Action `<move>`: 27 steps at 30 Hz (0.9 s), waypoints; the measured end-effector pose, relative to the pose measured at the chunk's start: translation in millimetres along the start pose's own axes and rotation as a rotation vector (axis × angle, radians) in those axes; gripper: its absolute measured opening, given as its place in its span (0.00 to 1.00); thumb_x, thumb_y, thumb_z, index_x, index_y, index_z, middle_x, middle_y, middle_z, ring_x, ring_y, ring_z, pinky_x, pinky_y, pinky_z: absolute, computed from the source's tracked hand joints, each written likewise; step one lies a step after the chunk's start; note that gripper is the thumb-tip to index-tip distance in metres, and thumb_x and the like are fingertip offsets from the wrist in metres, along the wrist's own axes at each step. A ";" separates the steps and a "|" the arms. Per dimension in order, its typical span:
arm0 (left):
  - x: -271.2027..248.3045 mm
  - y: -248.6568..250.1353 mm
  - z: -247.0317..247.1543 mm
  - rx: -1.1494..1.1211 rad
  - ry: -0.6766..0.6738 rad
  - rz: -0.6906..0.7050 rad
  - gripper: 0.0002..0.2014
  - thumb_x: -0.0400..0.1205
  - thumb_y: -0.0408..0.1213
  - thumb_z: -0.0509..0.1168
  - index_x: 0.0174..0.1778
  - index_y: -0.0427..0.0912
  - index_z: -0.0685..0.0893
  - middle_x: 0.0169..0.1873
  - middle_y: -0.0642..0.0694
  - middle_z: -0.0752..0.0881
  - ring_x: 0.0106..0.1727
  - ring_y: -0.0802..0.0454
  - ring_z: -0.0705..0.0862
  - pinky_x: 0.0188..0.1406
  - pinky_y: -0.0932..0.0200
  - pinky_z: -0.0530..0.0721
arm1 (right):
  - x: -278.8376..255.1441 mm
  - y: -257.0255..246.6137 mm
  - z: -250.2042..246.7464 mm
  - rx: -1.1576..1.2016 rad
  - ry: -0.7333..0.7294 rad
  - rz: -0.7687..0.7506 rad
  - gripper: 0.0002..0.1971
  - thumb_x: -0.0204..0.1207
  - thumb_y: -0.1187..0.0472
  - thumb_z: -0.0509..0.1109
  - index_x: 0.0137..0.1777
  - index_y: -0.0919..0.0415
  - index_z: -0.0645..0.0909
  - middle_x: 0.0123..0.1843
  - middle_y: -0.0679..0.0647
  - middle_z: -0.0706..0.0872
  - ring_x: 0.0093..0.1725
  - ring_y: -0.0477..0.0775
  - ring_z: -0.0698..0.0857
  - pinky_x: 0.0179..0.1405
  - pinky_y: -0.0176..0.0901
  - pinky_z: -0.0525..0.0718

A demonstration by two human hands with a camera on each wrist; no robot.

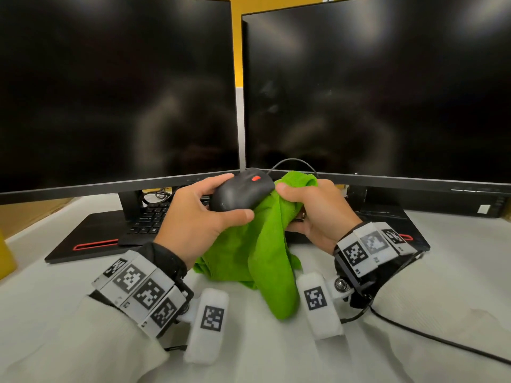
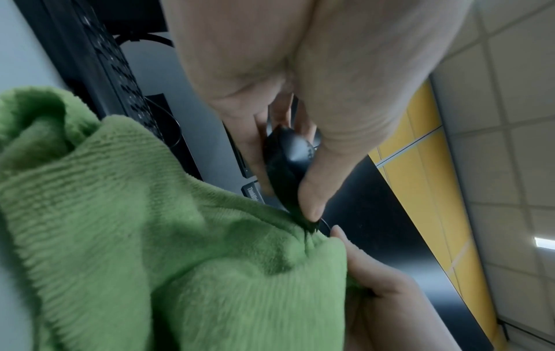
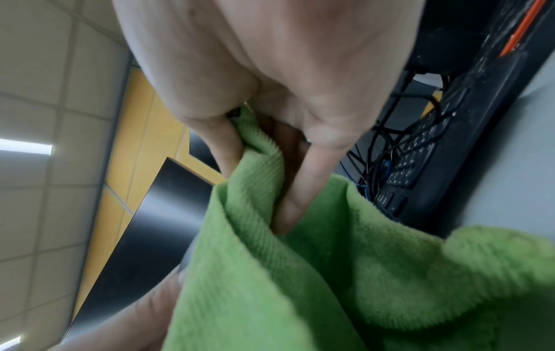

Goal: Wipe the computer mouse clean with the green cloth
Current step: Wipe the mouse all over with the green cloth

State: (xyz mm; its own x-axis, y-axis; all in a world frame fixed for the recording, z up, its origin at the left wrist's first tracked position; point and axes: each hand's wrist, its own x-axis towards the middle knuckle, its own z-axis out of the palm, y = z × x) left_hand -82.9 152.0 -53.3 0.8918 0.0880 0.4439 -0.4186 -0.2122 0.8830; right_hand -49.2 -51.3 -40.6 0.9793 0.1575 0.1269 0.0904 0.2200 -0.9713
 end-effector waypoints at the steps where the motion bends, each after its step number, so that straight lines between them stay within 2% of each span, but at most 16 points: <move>1: -0.3 0.9 0.1 0.016 0.020 -0.001 0.32 0.67 0.31 0.87 0.68 0.49 0.89 0.57 0.53 0.93 0.54 0.62 0.93 0.52 0.66 0.90 | -1.0 0.1 0.6 0.004 -0.047 0.006 0.13 0.83 0.68 0.72 0.64 0.75 0.85 0.60 0.74 0.91 0.59 0.73 0.92 0.60 0.76 0.89; 2: 0.2 0.7 0.6 0.011 0.035 -0.009 0.29 0.68 0.34 0.86 0.66 0.49 0.90 0.56 0.52 0.94 0.54 0.61 0.93 0.52 0.65 0.90 | -1.9 -0.1 1.5 0.009 -0.096 0.006 0.14 0.81 0.71 0.72 0.64 0.77 0.84 0.59 0.76 0.90 0.58 0.73 0.92 0.61 0.76 0.89; 4: 0.2 3.2 3.2 -0.092 0.036 -0.099 0.19 0.73 0.37 0.83 0.60 0.48 0.93 0.52 0.48 0.96 0.55 0.53 0.94 0.55 0.56 0.93 | -3.4 -0.4 3.7 0.040 -0.176 -0.010 0.19 0.74 0.77 0.71 0.64 0.82 0.79 0.53 0.78 0.84 0.53 0.74 0.86 0.60 0.74 0.90; 6: -1.8 8.9 6.8 -0.170 0.011 -0.208 0.10 0.79 0.43 0.78 0.55 0.46 0.94 0.49 0.47 0.97 0.51 0.53 0.95 0.51 0.57 0.93 | -2.2 -0.1 5.7 0.081 -0.217 -0.041 0.21 0.67 0.81 0.65 0.61 0.86 0.75 0.50 0.71 0.79 0.51 0.71 0.79 0.53 0.69 0.92; 8: -1.0 11.8 8.5 -0.163 0.027 -0.308 0.14 0.82 0.53 0.74 0.48 0.45 0.96 0.45 0.47 0.97 0.48 0.55 0.93 0.53 0.56 0.91 | -1.1 0.1 6.6 0.082 -0.189 -0.074 0.18 0.70 0.86 0.61 0.62 0.86 0.75 0.49 0.70 0.80 0.49 0.70 0.83 0.46 0.62 0.94; 9: 0.6 11.5 7.9 -0.181 0.043 -0.350 0.18 0.82 0.57 0.72 0.47 0.45 0.96 0.46 0.45 0.97 0.50 0.53 0.93 0.57 0.53 0.90 | -1.5 0.2 7.1 0.076 -0.171 -0.091 0.17 0.73 0.87 0.61 0.63 0.84 0.77 0.48 0.70 0.84 0.48 0.68 0.88 0.44 0.58 0.94; 10: 1.8 11.9 7.6 -0.214 0.050 -0.385 0.20 0.82 0.59 0.71 0.48 0.44 0.95 0.49 0.42 0.96 0.54 0.50 0.93 0.61 0.50 0.90 | -2.0 0.4 7.1 0.075 -0.164 -0.107 0.17 0.76 0.87 0.62 0.64 0.81 0.79 0.49 0.68 0.87 0.47 0.64 0.91 0.42 0.55 0.94; 12: 3.3 12.2 6.7 -0.282 0.050 -0.438 0.22 0.82 0.61 0.70 0.54 0.44 0.94 0.52 0.41 0.96 0.59 0.46 0.92 0.61 0.49 0.89 | -2.9 1.7 6.3 0.082 -0.169 -0.134 0.16 0.78 0.84 0.66 0.65 0.77 0.81 0.52 0.66 0.90 0.47 0.60 0.93 0.42 0.52 0.93; 15: 2.7 14.4 6.7 -0.369 0.020 -0.483 0.23 0.85 0.60 0.67 0.61 0.45 0.92 0.54 0.43 0.96 0.63 0.45 0.92 0.62 0.49 0.87 | -5.1 2.7 7.3 0.085 -0.199 -0.141 0.18 0.78 0.81 0.71 0.67 0.76 0.81 0.56 0.68 0.91 0.51 0.63 0.94 0.46 0.55 0.94; 17: 1.8 15.3 8.1 -0.395 0.003 -0.492 0.22 0.86 0.58 0.66 0.64 0.46 0.91 0.56 0.43 0.96 0.64 0.44 0.91 0.68 0.45 0.86 | -6.4 2.6 8.9 0.077 -0.228 -0.117 0.19 0.78 0.79 0.73 0.69 0.74 0.80 0.59 0.69 0.91 0.53 0.65 0.93 0.48 0.58 0.94; 20: 2.2 14.0 10.5 -0.390 -0.020 -0.516 0.23 0.88 0.58 0.64 0.68 0.46 0.90 0.58 0.43 0.95 0.65 0.44 0.91 0.76 0.39 0.82 | -8.4 1.4 10.3 -0.002 -0.229 -0.110 0.18 0.79 0.75 0.75 0.68 0.68 0.81 0.55 0.59 0.93 0.49 0.59 0.94 0.43 0.52 0.93; 21: 1.8 14.2 11.0 -0.380 -0.038 -0.525 0.23 0.88 0.58 0.63 0.68 0.46 0.90 0.58 0.44 0.95 0.65 0.45 0.91 0.77 0.39 0.81 | -8.8 1.4 10.5 -0.047 -0.211 -0.123 0.17 0.78 0.74 0.76 0.66 0.65 0.82 0.53 0.56 0.93 0.49 0.56 0.94 0.45 0.52 0.93; 24: -0.3 14.6 11.9 -0.324 -0.142 -0.523 0.20 0.87 0.57 0.65 0.63 0.50 0.92 0.57 0.46 0.95 0.64 0.48 0.89 0.78 0.44 0.78 | -8.2 2.5 9.7 -0.110 -0.175 -0.149 0.14 0.79 0.72 0.76 0.62 0.59 0.85 0.50 0.51 0.93 0.51 0.54 0.93 0.57 0.62 0.92; 27: -2.0 15.4 11.8 -0.356 -0.165 -0.496 0.17 0.86 0.49 0.68 0.65 0.42 0.92 0.58 0.42 0.95 0.64 0.46 0.90 0.78 0.46 0.79 | -7.8 2.0 10.2 -0.081 -0.194 -0.134 0.12 0.81 0.74 0.73 0.59 0.58 0.86 0.47 0.53 0.93 0.49 0.56 0.93 0.57 0.66 0.92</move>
State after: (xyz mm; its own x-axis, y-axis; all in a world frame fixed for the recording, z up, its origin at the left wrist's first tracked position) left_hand -89.1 137.0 -42.4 0.9973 -0.0642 -0.0359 0.0454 0.1543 0.9870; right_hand -58.6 -42.3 -41.5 0.9054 0.3153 0.2841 0.2390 0.1743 -0.9552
